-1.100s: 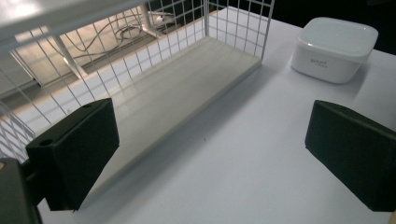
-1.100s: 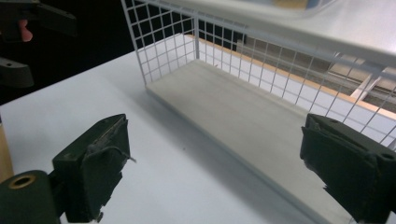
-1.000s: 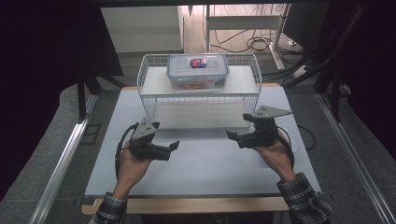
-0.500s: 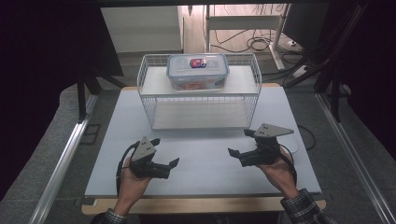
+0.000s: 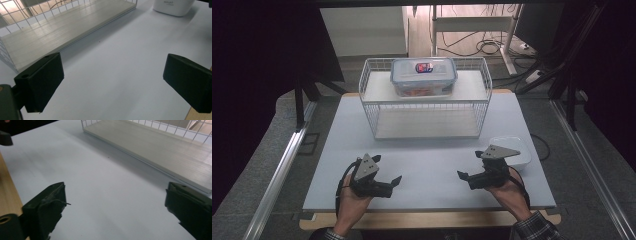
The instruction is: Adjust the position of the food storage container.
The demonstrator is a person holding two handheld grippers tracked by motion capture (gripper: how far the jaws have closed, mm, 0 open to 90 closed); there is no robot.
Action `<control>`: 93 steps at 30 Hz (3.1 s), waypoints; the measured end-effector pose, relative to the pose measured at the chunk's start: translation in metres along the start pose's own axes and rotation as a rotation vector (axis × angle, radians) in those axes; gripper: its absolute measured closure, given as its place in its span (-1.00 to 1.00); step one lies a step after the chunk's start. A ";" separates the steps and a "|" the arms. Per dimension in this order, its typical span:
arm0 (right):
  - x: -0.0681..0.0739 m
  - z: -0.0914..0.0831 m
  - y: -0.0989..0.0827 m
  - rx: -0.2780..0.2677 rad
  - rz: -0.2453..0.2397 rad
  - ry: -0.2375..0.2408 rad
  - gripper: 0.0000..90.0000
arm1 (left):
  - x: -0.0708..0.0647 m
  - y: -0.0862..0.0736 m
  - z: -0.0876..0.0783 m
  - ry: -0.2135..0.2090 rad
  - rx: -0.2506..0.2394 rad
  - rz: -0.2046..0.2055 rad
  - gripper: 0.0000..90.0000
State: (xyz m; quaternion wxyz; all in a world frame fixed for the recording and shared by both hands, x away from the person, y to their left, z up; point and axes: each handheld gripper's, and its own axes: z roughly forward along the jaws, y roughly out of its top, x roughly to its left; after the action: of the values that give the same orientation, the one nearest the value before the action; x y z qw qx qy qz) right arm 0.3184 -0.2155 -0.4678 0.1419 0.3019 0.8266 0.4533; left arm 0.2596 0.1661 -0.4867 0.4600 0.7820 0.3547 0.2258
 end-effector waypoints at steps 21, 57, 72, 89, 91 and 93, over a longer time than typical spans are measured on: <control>-0.048 -0.028 -0.007 0.114 0.059 -0.161 0.40 | 0.002 -0.003 0.004 0.009 0.022 0.010 -0.93; -0.158 -0.074 -0.039 0.123 0.233 -0.487 0.99 | 0.001 -0.005 0.013 -0.006 0.068 0.012 -0.92; -0.134 -0.051 -0.031 0.140 0.228 -0.345 0.99 | 0.001 -0.005 0.013 -0.006 0.073 0.016 -0.92; -0.079 -0.019 -0.019 0.179 0.179 -0.161 0.99 | -0.001 -0.006 0.014 -0.015 0.082 0.027 -0.92; -0.077 -0.017 -0.019 0.179 0.171 -0.153 0.99 | -0.001 -0.006 0.015 -0.016 0.084 0.027 -0.92; -0.071 -0.014 -0.018 0.185 0.167 -0.136 0.99 | -0.001 -0.006 0.015 -0.016 0.086 0.026 -0.92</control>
State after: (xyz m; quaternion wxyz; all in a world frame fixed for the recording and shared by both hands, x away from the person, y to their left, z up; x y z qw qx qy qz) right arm 0.3599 -0.2763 -0.4778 0.1308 0.4115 0.8254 0.3638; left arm 0.2672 0.1591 -0.4988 0.4259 0.8072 0.3504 0.2102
